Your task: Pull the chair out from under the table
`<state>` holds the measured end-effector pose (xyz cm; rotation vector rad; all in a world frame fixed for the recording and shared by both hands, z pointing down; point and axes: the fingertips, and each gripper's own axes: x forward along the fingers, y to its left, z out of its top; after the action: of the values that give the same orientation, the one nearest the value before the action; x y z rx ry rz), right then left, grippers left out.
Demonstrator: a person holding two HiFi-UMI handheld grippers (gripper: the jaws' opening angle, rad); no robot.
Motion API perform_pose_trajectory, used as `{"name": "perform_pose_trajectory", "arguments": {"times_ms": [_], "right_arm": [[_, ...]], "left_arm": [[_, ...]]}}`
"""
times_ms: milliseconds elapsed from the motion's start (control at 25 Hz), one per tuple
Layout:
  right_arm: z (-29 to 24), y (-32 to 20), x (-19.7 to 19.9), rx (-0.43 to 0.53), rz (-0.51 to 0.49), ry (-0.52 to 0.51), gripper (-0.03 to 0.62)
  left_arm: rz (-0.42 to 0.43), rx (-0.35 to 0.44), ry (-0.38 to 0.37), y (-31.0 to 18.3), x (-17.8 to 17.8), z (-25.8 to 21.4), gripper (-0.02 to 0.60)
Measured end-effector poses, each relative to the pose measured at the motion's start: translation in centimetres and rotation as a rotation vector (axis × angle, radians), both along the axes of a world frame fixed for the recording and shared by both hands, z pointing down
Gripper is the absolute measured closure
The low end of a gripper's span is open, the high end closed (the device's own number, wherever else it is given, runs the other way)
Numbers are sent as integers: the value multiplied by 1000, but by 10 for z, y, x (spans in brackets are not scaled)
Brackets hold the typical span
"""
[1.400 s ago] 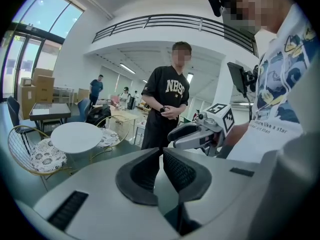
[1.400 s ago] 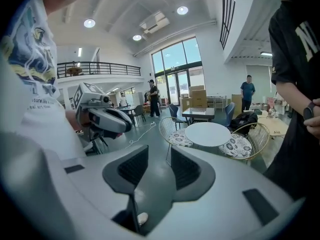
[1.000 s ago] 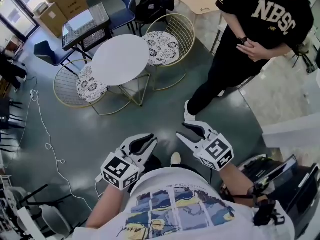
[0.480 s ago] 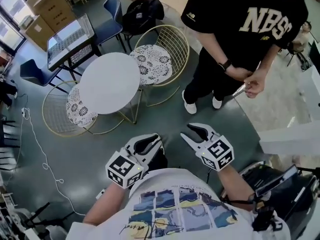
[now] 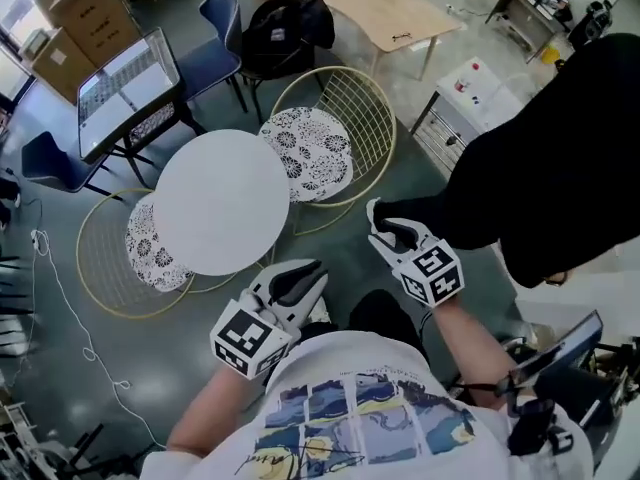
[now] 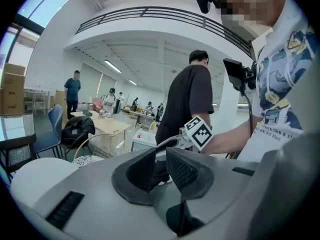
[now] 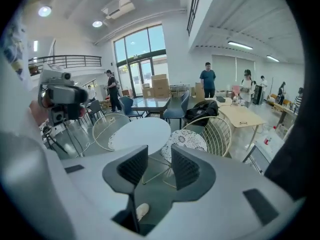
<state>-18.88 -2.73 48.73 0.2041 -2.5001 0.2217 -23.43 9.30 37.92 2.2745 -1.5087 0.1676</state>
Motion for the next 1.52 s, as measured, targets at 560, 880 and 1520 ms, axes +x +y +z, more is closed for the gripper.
{"name": "perform_pose_trajectory", "arguments": {"times_ms": [560,880,1520], "right_arm": [[135,-331,-72,-68,103,153,465],[203,-448,-112,-155,81,192,465],[270,-498,-174,-412,136,158,507]], "left_arm": [[-349,-123,19,-136,-75,28,534],[-457,-196,27,-227,-60,28,534],[-581,-301,-53,-264,-61,32,533]]}}
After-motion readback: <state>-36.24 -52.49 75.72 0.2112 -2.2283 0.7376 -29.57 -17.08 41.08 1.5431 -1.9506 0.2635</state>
